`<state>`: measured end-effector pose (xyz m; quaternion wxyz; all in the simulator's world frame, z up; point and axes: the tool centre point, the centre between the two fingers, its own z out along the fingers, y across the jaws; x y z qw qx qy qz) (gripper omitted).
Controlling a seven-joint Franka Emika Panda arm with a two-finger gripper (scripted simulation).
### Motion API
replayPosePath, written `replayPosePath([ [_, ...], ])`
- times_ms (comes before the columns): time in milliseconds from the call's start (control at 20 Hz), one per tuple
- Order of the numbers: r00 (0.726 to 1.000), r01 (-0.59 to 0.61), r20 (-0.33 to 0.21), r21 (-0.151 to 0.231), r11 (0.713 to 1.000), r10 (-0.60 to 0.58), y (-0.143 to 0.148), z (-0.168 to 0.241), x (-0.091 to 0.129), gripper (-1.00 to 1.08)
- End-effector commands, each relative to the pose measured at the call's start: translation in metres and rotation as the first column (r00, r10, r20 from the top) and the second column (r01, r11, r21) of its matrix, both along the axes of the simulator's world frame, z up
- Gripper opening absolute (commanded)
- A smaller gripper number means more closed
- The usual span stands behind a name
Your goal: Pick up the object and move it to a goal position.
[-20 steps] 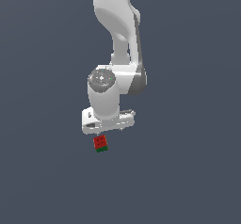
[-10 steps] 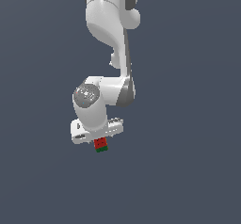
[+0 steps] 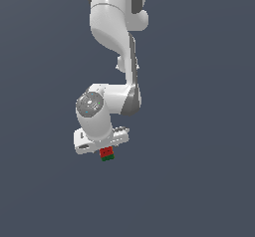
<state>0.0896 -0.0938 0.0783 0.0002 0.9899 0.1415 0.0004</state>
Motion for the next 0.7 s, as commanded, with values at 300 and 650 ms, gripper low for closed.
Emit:
replayPosePath([
  [300, 1.0, -0.003, -0.001, 0.0, 1.0, 0.003, 0.0, -0.041, -0.001, 1.0],
  [650, 1.0, -0.003, -0.001, 0.0, 1.0, 0.003, 0.0, -0.045, 0.0, -1.0],
])
